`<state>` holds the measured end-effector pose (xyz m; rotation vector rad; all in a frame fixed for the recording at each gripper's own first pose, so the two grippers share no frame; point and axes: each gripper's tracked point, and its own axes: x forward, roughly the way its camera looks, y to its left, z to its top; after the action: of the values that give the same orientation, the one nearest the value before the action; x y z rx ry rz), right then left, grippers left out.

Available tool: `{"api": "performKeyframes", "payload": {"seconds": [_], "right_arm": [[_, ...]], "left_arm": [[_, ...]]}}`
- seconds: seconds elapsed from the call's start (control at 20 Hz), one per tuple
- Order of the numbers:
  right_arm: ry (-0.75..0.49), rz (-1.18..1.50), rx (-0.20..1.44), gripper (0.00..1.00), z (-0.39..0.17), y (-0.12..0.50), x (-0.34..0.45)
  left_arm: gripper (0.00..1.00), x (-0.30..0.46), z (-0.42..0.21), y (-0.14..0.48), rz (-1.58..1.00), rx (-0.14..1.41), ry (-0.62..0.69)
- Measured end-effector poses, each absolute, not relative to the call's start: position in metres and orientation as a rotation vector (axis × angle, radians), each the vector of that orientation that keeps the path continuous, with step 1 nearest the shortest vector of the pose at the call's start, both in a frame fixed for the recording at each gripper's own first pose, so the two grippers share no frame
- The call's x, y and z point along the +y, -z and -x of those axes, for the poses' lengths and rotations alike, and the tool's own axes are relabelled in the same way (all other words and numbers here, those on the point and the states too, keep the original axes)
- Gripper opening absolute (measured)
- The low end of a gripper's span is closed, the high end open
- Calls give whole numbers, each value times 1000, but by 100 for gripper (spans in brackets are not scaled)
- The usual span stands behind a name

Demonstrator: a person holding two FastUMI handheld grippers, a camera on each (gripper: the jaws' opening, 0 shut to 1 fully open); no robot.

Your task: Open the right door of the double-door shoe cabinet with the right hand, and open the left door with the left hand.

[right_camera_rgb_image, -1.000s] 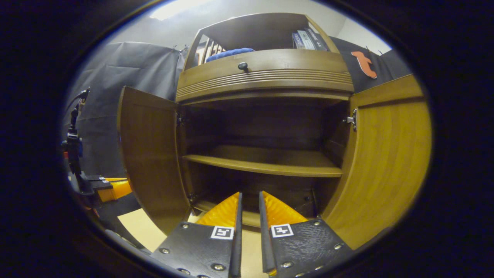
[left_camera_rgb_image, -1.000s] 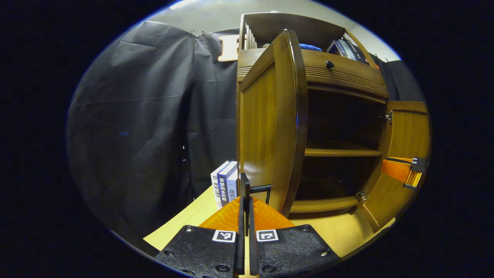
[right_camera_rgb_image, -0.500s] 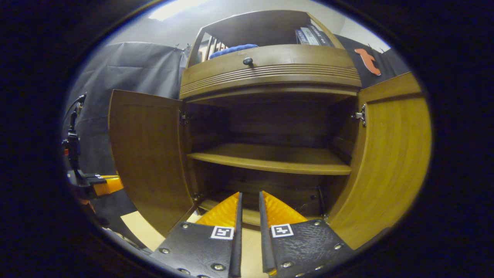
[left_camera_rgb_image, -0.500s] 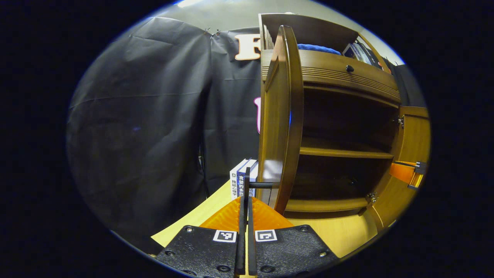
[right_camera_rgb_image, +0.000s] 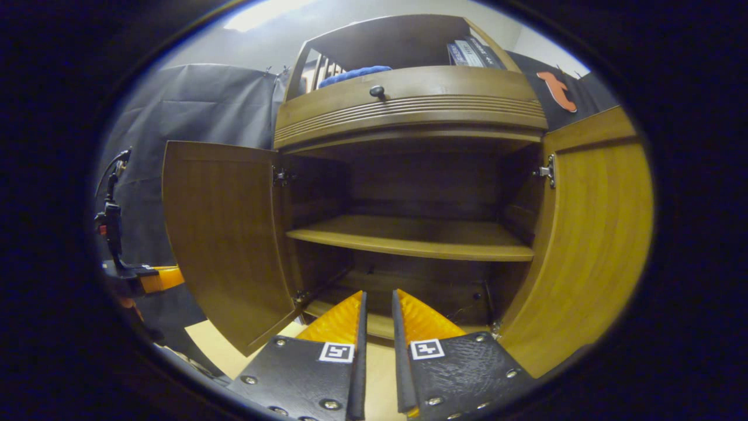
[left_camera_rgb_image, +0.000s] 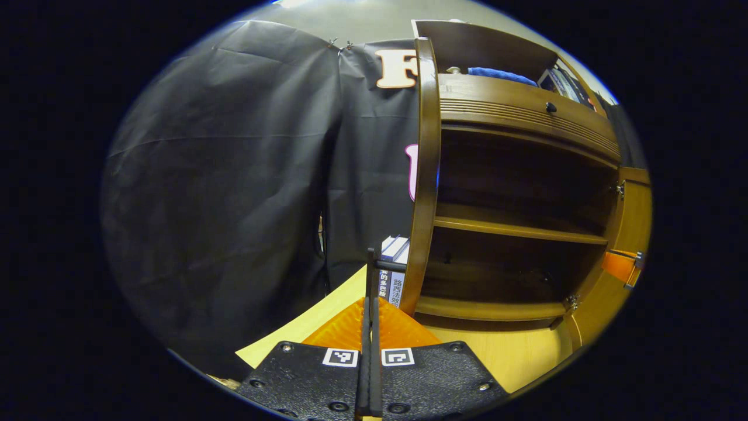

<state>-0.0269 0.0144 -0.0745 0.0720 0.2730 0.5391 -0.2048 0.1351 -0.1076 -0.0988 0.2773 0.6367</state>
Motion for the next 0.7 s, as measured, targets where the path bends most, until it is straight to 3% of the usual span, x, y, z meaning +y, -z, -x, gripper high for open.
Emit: {"api": "performKeyframes", "payload": {"seconds": [0.4, 0.7], "right_arm": [[-539, -80, 271, 21, 28, 72, 14], [-522, -78, 255, 21, 34, 67, 6]], "left_arm": [[0, 150, 228, 115, 152, 285, -706], [1, 112, 218, 104, 131, 268, -639]]}}
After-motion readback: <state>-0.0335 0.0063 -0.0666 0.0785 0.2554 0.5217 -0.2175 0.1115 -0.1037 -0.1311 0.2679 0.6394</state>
